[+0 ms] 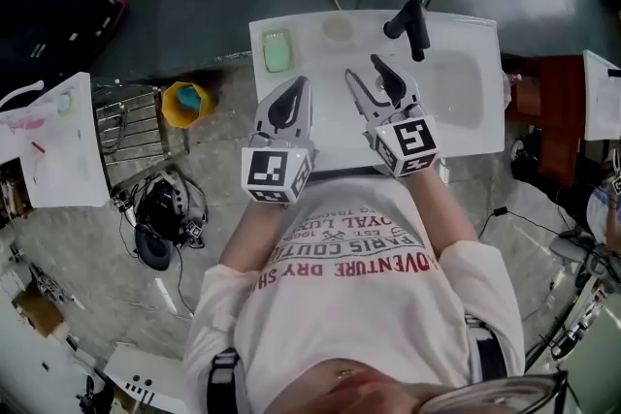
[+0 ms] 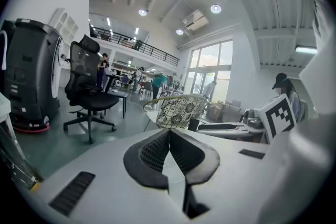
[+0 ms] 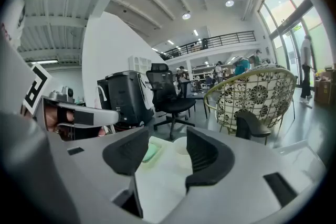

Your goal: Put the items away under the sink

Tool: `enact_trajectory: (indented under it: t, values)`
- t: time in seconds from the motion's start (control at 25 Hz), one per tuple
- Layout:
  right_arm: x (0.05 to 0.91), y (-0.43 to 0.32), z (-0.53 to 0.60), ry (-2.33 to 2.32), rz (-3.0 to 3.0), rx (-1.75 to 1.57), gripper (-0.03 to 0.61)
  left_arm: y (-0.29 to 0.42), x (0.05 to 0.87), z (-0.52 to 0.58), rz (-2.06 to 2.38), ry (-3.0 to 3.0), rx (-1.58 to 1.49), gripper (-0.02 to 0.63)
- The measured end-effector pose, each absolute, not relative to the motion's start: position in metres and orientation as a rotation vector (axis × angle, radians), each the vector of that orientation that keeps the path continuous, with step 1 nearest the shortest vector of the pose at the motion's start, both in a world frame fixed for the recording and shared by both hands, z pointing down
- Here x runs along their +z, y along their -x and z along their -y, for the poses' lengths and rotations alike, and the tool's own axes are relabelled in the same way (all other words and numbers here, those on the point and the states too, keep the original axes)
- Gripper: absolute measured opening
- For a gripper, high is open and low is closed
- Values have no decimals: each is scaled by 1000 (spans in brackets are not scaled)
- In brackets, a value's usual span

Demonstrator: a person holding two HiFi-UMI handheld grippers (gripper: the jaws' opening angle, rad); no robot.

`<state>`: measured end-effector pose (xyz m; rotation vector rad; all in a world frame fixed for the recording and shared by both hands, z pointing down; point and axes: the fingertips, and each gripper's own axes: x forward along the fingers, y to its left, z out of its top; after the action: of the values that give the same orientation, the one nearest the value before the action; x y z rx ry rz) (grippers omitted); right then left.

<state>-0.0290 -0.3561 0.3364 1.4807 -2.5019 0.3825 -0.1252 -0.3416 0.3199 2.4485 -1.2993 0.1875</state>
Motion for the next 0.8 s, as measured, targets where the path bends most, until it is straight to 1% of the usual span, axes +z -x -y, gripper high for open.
enact_trajectory:
  t: [0.12,0.32,0.48,0.8]
  values:
    - [358,28,372,-1394,2487,354,286,119,333,353,1313,-2422,196,23]
    - [399,27,404,-1336,2465,384,358,116,361,370,1339,-2385,224,23]
    - [428,29,429,-1301,2471,432,381,119,381,382,1367,-2342,245,23]
    - [473,39,455,-1232,2481,437,393,121,422,398,1399,-2262,289,23]
